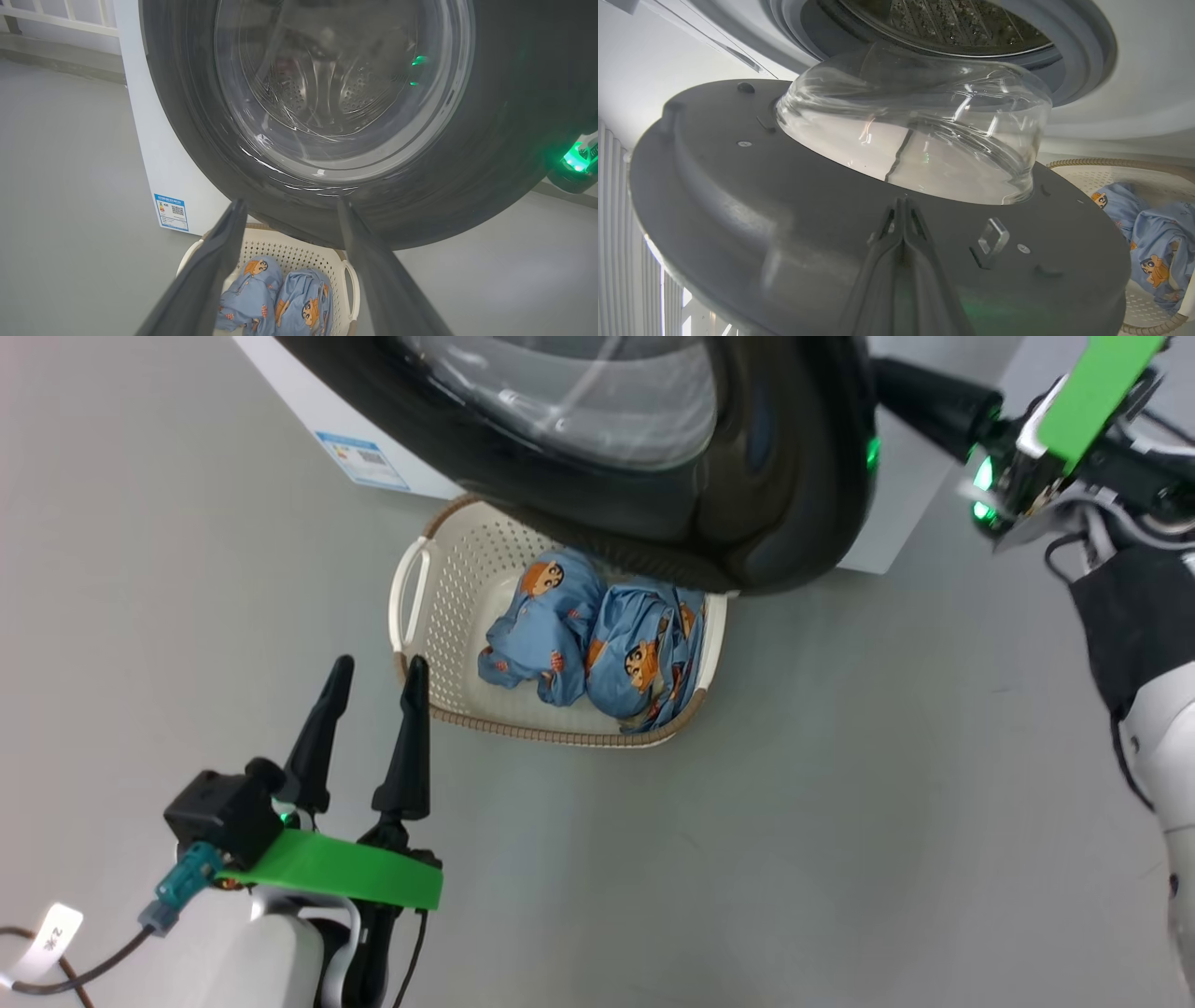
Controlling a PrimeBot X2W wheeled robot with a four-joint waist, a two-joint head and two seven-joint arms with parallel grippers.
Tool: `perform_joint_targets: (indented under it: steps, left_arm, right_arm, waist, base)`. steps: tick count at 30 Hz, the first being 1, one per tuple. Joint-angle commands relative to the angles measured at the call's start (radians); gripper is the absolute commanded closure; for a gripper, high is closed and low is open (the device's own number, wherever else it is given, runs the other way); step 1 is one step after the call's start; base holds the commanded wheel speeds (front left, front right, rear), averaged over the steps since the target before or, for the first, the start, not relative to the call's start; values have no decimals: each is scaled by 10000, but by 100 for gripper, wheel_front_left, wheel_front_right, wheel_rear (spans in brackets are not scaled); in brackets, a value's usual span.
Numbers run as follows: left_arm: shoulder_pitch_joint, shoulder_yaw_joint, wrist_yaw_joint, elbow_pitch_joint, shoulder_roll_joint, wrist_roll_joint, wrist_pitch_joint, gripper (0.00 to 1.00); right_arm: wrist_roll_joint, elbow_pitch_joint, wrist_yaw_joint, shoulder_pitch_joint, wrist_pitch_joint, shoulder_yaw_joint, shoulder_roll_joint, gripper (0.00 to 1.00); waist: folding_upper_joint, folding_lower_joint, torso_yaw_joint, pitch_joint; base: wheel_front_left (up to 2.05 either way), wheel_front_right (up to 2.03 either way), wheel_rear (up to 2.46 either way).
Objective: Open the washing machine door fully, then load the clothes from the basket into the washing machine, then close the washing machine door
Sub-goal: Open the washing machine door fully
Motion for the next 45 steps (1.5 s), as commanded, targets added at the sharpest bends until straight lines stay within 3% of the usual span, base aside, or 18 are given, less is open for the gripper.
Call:
perform_joint_targets:
  steps: [1,20,45]
  left_arm:
    - [166,433,-26,-131,198,241,-65,0]
    - [1021,712,-58,187,198,1358,-65,0]
    - [1532,835,-65,54,198,1346,-65,0]
  right_arm:
    - [-3,-473,17,369,187,187,342,100]
    - [180,-1547,17,2267,757,651,1188,100]
    - [82,-2077,17,3449,1275,1315,2219,100]
  waist:
    - [0,0,-104,-221]
    - [0,0,-74,-1376]
    - [0,0,695,-1961]
  base:
    - [0,0,0]
    - [0,0,0]
    - [0,0,0]
